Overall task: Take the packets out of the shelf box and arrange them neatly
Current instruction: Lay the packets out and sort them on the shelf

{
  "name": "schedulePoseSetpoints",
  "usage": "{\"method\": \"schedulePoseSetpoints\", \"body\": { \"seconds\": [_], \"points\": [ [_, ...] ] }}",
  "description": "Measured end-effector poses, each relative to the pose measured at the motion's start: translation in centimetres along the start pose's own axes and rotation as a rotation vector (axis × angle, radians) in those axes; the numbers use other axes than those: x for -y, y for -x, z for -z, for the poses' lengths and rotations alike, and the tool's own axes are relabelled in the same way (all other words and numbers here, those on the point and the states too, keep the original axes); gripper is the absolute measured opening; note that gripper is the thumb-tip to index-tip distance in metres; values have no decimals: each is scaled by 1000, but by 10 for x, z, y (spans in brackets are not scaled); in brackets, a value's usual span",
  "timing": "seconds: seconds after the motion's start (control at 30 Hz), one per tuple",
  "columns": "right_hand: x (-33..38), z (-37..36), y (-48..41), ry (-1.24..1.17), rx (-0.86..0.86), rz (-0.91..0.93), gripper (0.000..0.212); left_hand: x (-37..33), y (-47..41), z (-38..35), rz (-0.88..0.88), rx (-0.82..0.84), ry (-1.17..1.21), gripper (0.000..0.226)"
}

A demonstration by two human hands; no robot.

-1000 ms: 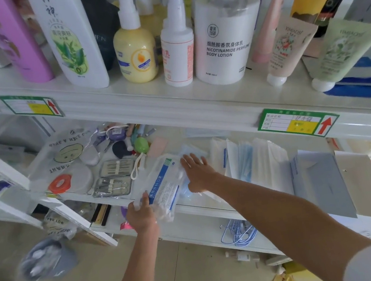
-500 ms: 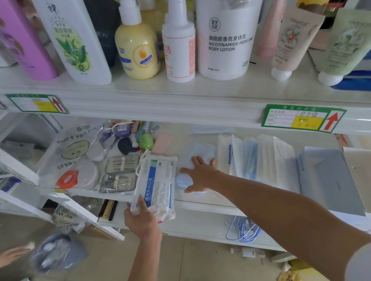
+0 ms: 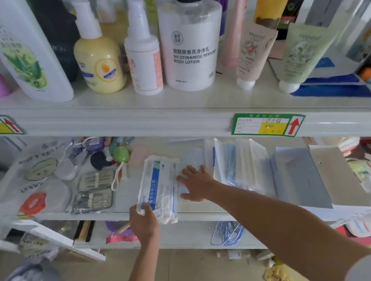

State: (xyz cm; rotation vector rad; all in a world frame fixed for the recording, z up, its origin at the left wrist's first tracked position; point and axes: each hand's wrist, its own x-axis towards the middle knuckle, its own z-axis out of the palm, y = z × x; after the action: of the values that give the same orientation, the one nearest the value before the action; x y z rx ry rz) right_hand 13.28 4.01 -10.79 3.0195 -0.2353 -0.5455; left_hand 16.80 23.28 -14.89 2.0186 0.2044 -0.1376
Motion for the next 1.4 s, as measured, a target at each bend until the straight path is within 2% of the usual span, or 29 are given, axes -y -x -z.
{"method": "schedulePoseSetpoints", "body": {
  "seconds": [0.17, 0.23, 0.33, 0.4, 0.43, 0.47, 0.53, 0.57, 0.63, 0.77, 0.87, 0.93, 1.0, 1.07, 1.17, 1.27, 1.4],
  "points": [
    [-12, 8, 4, -10, 0, -5, 70, -12, -4, -6, -112, 107, -403, 32],
    [-18, 18, 6, -54, -40, -13, 67, -20, -1, -6, -106, 155, -545, 46],
    [-43, 36, 14, -93, -98, -113, 61, -28, 8, -11, -277, 194, -641, 65],
    [-66, 46, 24, -107, -124, -198, 62, -37, 17, -20, -408, 162, -607, 62],
    [-77, 49, 31, -125, -139, -242, 61, -43, 22, -26, -478, 171, -541, 53],
    [-89, 50, 39, -137, -152, -289, 58, -50, 29, -33, -541, 227, -435, 39],
    [-108, 47, 56, -147, -169, -377, 52, -62, 47, -48, -595, 449, -242, 15],
    [-116, 42, 64, -173, -168, -414, 51, -67, 56, -56, -611, 555, -207, 8],
    [-124, 30, 80, -282, -132, -458, 56, -71, 71, -74, -639, 644, -184, 4],
    [-125, 2, 99, -439, -12, -453, 71, -74, 87, -103, -522, 611, -232, 16],
    [-115, -5, 97, -507, 35, -459, 94, -71, 87, -108, -511, 536, -391, 44],
    [-108, -1, 90, -535, 99, -483, 116, -72, 84, -106, -458, 603, -371, 50],
    [-101, 7, 81, -572, 133, -531, 126, -76, 82, -104, -423, 746, -342, 41],
    [-97, 14, 72, -633, 144, -586, 126, -82, 82, -101, -454, 800, -336, 32],
    [-97, 18, 65, -669, 144, -660, 117, -90, 83, -99, -508, 747, -317, 23],
    [-103, 18, 65, -690, 141, -680, 108, -101, 76, -96, -408, 652, -267, 13],
    [-104, 23, 63, -738, 135, -678, 113, -117, 64, -85, -281, 515, -94, 16]
  ]
}}
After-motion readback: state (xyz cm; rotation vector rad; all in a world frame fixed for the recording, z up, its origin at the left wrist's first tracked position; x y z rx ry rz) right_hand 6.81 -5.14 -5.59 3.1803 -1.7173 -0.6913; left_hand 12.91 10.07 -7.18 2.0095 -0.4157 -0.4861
